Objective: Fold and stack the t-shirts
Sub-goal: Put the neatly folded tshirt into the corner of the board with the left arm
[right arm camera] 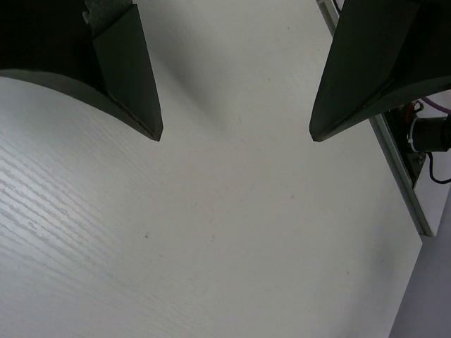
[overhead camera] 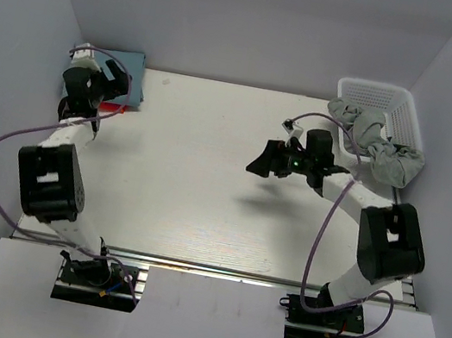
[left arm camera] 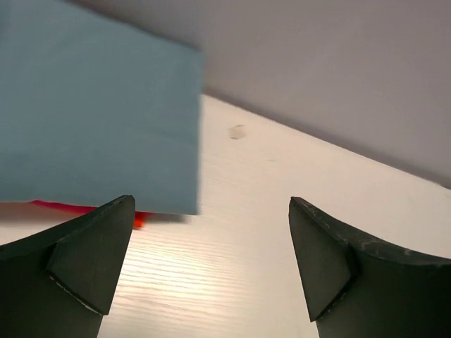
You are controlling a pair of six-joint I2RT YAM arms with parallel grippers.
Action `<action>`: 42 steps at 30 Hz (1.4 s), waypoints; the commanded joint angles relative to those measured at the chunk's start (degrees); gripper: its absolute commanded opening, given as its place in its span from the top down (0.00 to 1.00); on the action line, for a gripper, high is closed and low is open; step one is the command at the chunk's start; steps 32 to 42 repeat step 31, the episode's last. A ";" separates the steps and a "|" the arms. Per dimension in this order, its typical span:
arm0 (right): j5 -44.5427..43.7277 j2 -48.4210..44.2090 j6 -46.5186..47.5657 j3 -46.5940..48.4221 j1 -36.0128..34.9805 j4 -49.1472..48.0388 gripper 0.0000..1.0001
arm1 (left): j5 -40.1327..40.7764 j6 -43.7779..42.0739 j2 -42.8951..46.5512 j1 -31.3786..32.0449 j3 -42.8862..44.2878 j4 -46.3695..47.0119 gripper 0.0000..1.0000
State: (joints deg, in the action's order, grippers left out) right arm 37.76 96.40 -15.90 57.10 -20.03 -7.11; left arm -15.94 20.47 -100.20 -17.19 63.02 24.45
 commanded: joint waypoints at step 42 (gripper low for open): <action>-26.86 -56.50 -1.77 -36.62 0.34 1.58 0.09 | 36.07 2.12 34.81 59.47 -21.97 -29.46 0.00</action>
